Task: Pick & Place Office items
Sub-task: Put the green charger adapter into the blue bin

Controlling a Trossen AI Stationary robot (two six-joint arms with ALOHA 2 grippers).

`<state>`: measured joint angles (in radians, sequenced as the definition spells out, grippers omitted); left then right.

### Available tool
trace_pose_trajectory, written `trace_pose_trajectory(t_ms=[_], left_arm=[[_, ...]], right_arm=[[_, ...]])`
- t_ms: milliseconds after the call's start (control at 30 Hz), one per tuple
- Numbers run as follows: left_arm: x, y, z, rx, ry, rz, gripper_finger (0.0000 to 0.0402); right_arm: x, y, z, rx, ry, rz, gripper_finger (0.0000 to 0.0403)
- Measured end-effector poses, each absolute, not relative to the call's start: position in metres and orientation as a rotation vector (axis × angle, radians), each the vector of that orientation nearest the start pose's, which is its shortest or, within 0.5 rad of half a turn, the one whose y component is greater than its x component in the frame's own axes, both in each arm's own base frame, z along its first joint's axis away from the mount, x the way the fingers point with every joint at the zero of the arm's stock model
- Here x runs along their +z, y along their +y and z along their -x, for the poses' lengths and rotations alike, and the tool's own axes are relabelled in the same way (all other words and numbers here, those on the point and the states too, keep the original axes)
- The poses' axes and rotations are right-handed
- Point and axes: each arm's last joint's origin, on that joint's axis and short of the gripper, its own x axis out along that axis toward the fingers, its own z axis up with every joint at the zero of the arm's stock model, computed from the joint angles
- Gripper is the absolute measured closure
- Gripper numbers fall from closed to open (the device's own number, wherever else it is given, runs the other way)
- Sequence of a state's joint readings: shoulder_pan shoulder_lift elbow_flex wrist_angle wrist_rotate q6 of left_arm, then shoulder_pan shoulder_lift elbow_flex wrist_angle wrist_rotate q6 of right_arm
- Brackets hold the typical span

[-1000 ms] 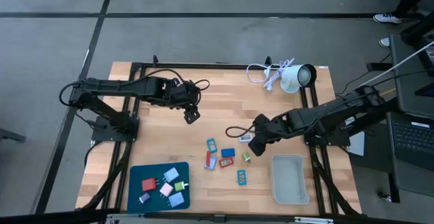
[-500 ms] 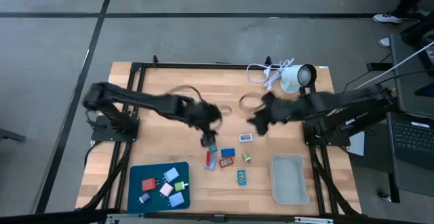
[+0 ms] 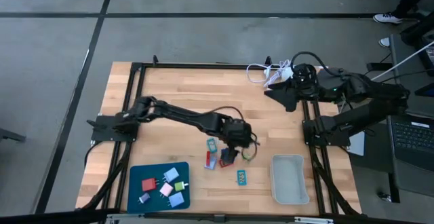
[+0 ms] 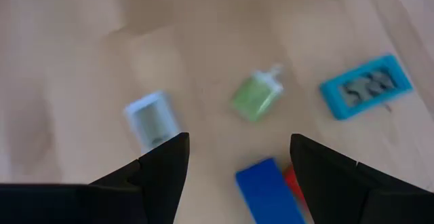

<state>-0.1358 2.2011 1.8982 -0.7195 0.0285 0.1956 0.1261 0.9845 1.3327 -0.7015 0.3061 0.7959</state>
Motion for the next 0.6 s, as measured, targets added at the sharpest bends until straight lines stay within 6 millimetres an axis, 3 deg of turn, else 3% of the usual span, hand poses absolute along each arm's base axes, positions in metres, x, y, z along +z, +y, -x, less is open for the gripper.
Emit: trace_pose_trajectory(t_ms=[300, 600], left_arm=[[0.205, -0.078, -0.501, -0.432, 1.034, -0.413, 0.0151], [0.189, -0.064, -0.509, -0.446, 1.033, -0.428, 0.0151]], right_arm=[[0.423, 0.015, -0.187, -0.304, 0.301, -0.707, 0.0119], [0.422, 0.017, -0.192, -0.287, 0.310, -0.713, 0.0119]])
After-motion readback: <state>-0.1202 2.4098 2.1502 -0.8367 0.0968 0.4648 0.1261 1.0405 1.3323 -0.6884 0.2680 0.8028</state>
